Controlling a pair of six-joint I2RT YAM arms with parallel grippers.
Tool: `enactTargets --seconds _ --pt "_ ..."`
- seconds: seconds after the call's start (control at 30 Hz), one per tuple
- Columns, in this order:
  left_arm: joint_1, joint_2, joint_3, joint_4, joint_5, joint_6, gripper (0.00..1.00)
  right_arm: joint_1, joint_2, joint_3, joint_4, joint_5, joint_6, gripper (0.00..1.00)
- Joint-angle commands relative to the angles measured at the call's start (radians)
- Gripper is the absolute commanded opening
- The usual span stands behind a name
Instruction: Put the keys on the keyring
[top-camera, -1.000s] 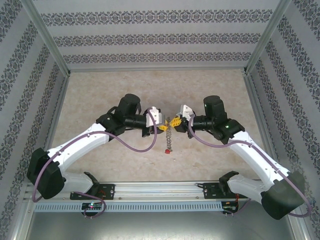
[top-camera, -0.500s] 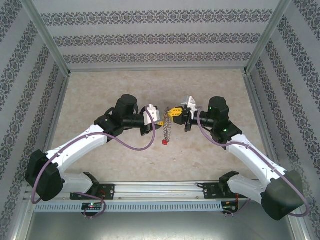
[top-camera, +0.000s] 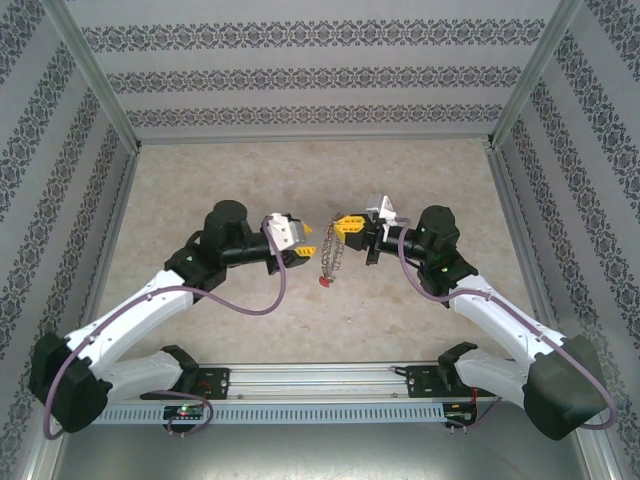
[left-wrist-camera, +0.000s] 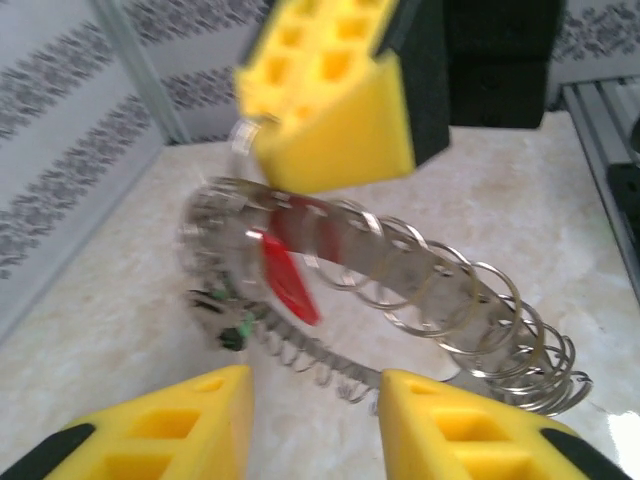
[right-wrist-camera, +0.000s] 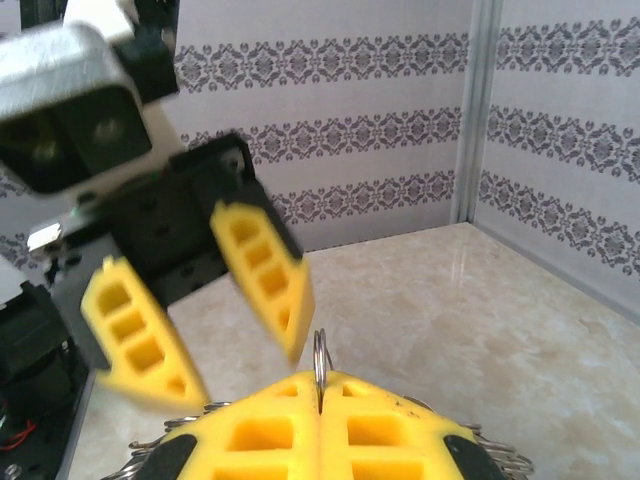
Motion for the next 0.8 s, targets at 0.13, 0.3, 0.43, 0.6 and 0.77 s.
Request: enactTargets --seconds 0.13,0.3,0.43,0.6,0.77 --pt "0.025 -0.011 0.030 0.042 0.018 0.014 0.42 0.011 0.009 0.071 -0.021 -0.124 -0.059 0.00" --pt "0.024 0.045 0.064 0.059 0.078 0.033 0.41 0.025 0.034 0.101 -0.032 -0.143 -0.033 0.00" --pt "0.024 0.060 0.074 0.086 0.098 0.030 0.41 0.040 0.048 0.111 -0.044 -0.148 -0.032 0.00" --pt "0.023 0.051 0.076 0.075 0.113 0.040 0.34 0.046 0.053 0.109 -0.057 -0.131 -0.030 0.00" --pt "0.023 0.043 0.077 0.044 0.116 0.049 0.25 0.047 0.059 0.115 -0.059 -0.132 -0.027 0.00"
